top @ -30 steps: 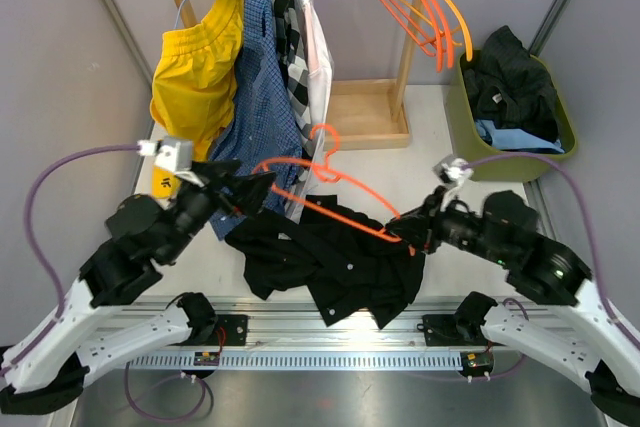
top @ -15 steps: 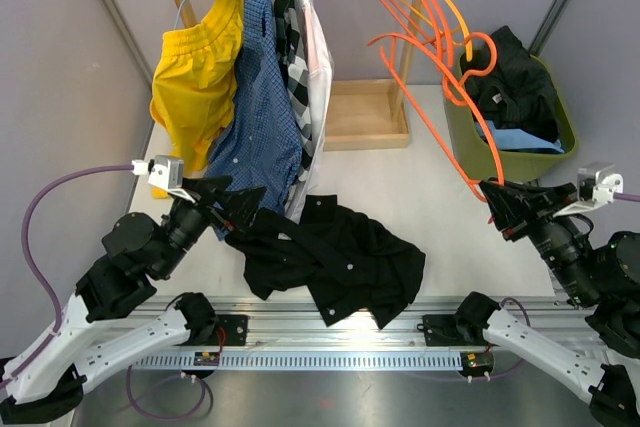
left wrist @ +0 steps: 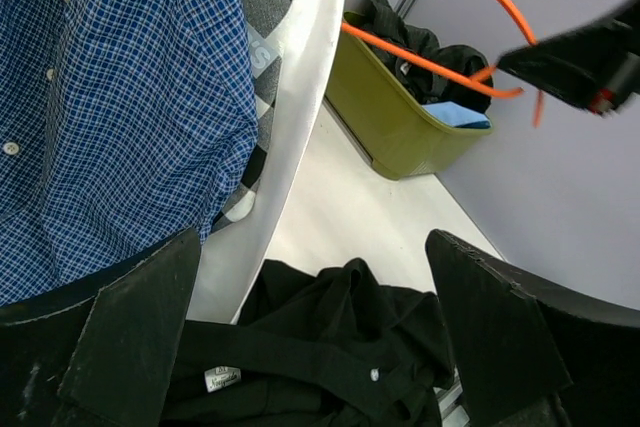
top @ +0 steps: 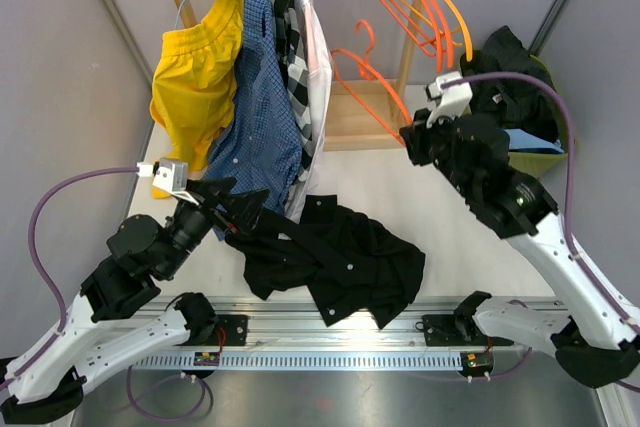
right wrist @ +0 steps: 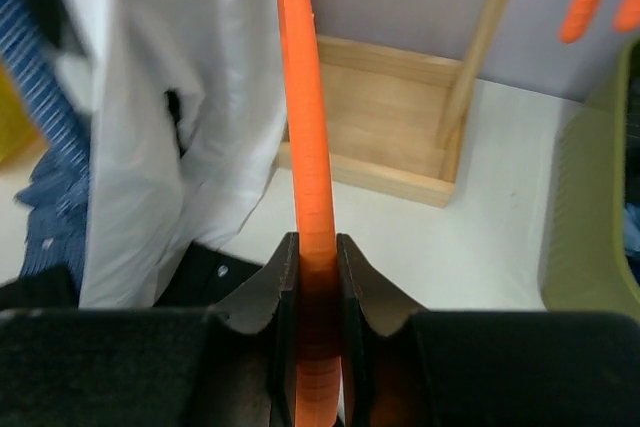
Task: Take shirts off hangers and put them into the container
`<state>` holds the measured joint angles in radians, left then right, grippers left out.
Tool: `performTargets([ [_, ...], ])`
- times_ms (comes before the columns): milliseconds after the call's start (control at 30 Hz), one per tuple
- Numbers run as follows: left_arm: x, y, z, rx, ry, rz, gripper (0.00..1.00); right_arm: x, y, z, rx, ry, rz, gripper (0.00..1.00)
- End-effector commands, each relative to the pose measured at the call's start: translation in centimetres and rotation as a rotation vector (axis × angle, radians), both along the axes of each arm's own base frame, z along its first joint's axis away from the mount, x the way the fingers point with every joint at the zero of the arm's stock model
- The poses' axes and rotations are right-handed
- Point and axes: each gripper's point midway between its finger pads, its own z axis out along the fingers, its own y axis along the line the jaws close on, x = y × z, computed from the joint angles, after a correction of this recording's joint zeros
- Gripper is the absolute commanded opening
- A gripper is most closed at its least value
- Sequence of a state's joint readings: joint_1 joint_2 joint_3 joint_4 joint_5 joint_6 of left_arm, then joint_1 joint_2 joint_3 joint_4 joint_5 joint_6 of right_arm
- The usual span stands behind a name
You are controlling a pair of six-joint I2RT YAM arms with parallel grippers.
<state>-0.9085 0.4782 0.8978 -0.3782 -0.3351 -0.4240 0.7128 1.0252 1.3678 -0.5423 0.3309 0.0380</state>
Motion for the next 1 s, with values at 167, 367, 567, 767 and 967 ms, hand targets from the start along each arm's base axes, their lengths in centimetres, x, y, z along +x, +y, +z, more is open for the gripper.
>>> performTargets([
  [167,-0.8,0.2,1.8,-0.081,-0.056,-0.027,0.99,7.4,-0.1,7.6,0.178,-0.151,0.069,0.00],
  [367,-1.0,0.6,2.1,-0.092,-0.059,-0.024,0.99,11.8,0.9,10.8,0.222,-0.172,0.157,0.00],
  [567,-1.0,0.5,1.8,-0.091,-0.054,-0.025,0.99,15.8,-0.6,12.4,0.266,-0.177,0.153,0.00],
  [767,-1.0,0.7,2.0,-0.087,-0.058,-0.020,0.99,18.0,-0.9,12.8,0.279,-0.173,0.131,0.00],
  [967,-0.9,0.8,1.8,-0.085,-0.052,-0.012,0.99,19.1,-1.7,10.9,0.272,-0.136,0.066,0.00],
])
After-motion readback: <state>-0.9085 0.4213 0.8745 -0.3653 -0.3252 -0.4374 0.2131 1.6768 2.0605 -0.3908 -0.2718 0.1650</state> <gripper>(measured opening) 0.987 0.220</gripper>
